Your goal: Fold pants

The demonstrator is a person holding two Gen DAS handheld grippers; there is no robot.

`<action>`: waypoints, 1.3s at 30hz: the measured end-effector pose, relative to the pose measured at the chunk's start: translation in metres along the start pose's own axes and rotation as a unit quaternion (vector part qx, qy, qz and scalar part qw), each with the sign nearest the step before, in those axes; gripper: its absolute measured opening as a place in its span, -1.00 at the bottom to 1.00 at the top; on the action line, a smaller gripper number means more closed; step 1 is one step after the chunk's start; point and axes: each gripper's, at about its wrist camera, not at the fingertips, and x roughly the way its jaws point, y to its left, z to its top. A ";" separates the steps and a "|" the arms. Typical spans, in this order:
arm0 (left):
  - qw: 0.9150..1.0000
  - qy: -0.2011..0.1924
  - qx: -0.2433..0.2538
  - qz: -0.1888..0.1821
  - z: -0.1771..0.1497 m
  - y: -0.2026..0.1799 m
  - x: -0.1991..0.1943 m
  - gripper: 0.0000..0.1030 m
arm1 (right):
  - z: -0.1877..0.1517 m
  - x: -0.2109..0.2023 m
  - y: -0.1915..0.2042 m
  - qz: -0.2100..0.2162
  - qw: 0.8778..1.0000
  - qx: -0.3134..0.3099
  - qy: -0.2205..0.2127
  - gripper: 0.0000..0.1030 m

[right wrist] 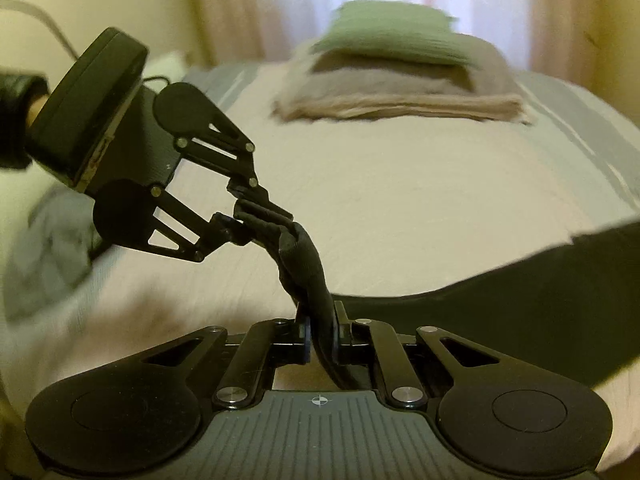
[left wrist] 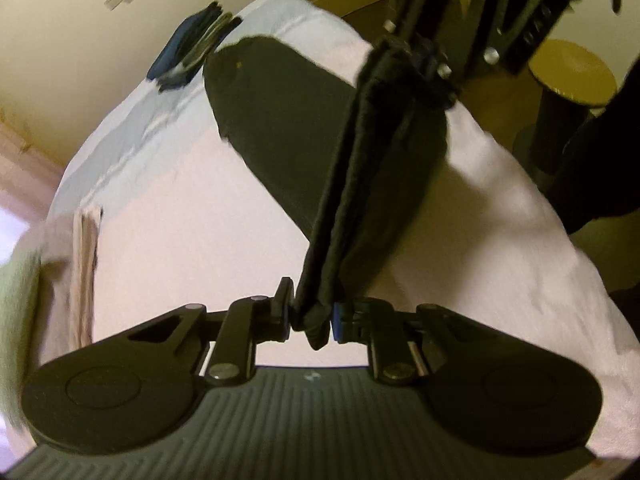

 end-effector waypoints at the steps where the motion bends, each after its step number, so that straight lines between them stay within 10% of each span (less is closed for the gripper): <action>1: 1.000 0.000 0.005 -0.008 0.016 0.014 0.004 -0.70 | 0.005 -0.008 -0.014 0.001 1.000 0.023 -0.006 -0.89; 13: 0.994 0.024 0.003 -0.107 0.208 0.145 0.206 -0.70 | 0.013 -0.037 -0.277 0.011 0.949 0.309 -0.065 -0.89; 20: 0.982 0.080 -0.024 -0.170 0.239 0.157 0.346 -0.61 | -0.032 0.005 -0.410 0.000 0.907 0.421 -0.030 -0.88; 29: 0.972 0.071 -0.157 -0.158 0.213 0.198 0.347 -0.56 | -0.068 -0.012 -0.418 -0.016 0.878 0.478 -0.021 -0.77; 33: 0.955 0.049 -0.224 -0.188 0.202 0.202 0.345 -0.55 | -0.064 -0.017 -0.419 -0.021 0.883 0.468 -0.023 -0.80; 39: 0.959 0.076 -0.220 -0.162 0.201 0.185 0.372 -0.53 | -0.065 0.016 -0.439 -0.013 0.881 0.472 -0.001 -0.81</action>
